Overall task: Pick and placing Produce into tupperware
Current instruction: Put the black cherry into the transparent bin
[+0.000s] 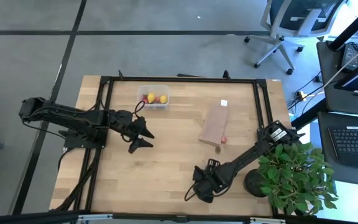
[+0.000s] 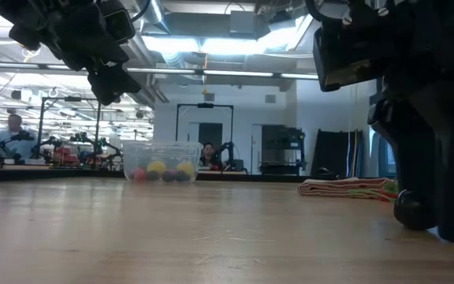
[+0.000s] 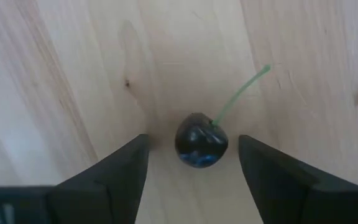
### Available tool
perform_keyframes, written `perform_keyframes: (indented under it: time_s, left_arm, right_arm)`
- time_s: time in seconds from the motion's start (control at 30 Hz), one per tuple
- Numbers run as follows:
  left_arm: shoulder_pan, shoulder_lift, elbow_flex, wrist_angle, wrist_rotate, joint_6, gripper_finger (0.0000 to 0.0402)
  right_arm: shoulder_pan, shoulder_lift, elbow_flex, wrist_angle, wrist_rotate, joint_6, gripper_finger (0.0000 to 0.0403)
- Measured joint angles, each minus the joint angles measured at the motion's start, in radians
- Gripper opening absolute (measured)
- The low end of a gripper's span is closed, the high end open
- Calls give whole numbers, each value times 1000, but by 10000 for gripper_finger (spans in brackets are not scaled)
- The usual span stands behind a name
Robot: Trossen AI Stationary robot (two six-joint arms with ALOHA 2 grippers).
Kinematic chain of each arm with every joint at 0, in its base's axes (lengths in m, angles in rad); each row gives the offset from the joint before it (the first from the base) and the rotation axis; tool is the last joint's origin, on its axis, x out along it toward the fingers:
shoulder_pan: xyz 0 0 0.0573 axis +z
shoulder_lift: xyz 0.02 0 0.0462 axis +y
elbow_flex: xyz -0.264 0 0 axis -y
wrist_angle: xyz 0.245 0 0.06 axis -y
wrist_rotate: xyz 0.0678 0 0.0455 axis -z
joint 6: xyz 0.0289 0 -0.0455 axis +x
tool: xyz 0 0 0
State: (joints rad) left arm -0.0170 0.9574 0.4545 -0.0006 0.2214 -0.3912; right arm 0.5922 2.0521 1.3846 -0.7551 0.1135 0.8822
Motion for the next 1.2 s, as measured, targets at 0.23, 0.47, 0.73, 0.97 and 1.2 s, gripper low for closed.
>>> perform_keyframes:
  time_s: [0.23, 0.47, 0.73, 0.97, 1.2]
  left_arm:
    - [0, 0, 0, 0, -1, 0, 227]
    - [0, 0, 0, 0, -1, 0, 227]
    - [0, 0, 0, 0, -2, 1, 227]
    - [0, 0, 0, 0, -3, 9, 227]
    - [1, 0, 0, 0, -4, 9, 227]
  right_arm:
    - [0, 0, 0, 0, 7, 0, 199]
    - [-4, 1, 0, 3, 20, 0, 169]
    - [-19, 2, 0, 2, 18, 0, 149]
    - [-26, 1, 0, 2, 19, -4, 124]
    - [-27, 2, -1, 3, 24, -4, 113]
